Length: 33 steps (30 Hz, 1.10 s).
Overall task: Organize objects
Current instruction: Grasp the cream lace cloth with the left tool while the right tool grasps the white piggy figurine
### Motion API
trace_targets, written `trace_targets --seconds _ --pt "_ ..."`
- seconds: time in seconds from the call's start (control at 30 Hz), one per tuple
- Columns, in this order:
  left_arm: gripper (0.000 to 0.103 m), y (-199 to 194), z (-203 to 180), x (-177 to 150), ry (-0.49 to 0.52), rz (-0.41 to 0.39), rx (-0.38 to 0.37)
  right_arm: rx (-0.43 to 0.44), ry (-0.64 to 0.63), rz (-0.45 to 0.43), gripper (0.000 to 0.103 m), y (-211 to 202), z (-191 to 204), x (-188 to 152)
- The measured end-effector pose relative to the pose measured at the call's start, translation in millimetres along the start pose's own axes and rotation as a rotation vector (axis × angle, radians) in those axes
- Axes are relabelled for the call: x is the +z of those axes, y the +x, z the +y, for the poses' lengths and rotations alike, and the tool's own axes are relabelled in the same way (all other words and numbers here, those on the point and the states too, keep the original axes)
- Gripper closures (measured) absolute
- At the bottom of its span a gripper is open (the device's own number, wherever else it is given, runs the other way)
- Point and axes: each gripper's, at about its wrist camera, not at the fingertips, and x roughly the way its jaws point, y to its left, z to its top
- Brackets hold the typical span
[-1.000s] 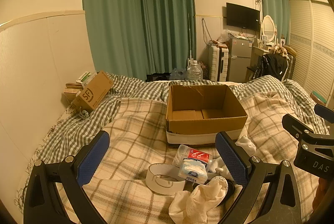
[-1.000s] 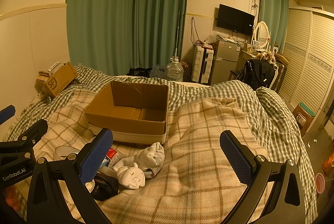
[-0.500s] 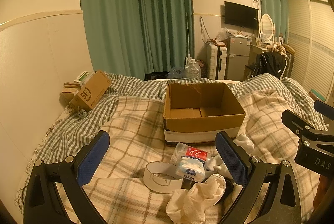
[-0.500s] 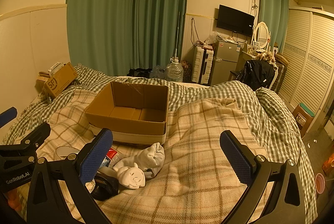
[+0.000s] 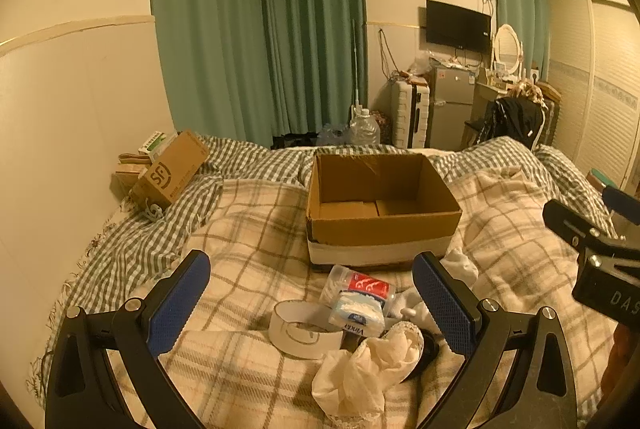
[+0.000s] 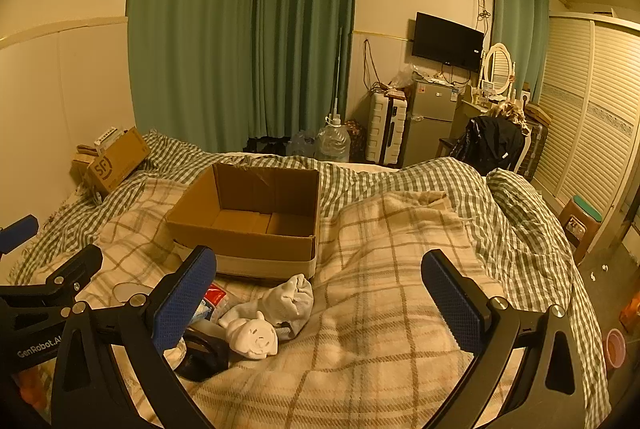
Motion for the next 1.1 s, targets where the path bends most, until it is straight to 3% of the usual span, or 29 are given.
trace_targets --seconds 0.27,0.37,0.5,0.53,0.6,0.63,0.67,0.9,1.1 --pt "0.003 27.3 -6.4 -23.4 0.034 0.09 -0.012 -0.015 0.0 0.043 0.0 14.3 -3.2 -7.1" --pt "0.01 40.5 -13.3 -40.4 0.084 0.148 -0.046 -0.017 -0.002 0.066 0.0 23.6 -4.3 -11.6" --pt "0.02 60.9 -22.8 -68.1 0.122 0.269 -0.148 -0.015 -0.006 0.099 0.0 35.2 -4.2 -17.2" --pt "0.026 63.7 -24.8 -73.5 0.131 0.288 -0.166 -0.015 -0.008 0.107 0.0 37.9 -3.8 -18.5" --pt "0.05 72.0 -29.6 -83.7 0.146 0.329 -0.194 -0.012 -0.012 0.118 0.0 41.9 -1.8 -20.8" --pt "0.072 73.4 -30.2 -85.6 0.147 0.342 -0.207 -0.01 -0.015 0.123 0.0 43.6 -0.4 -22.1" --pt "0.08 73.0 -31.8 -86.1 0.15 0.349 -0.227 -0.008 -0.019 0.127 0.0 44.7 1.0 -22.7" --pt "0.084 44.6 -19.0 -62.0 0.115 0.253 -0.227 0.033 -0.041 0.167 0.0 57.4 11.3 -30.1" --pt "0.084 39.9 7.6 -39.0 0.075 0.184 -0.149 0.058 -0.092 0.304 0.0 103.4 31.6 -47.9"
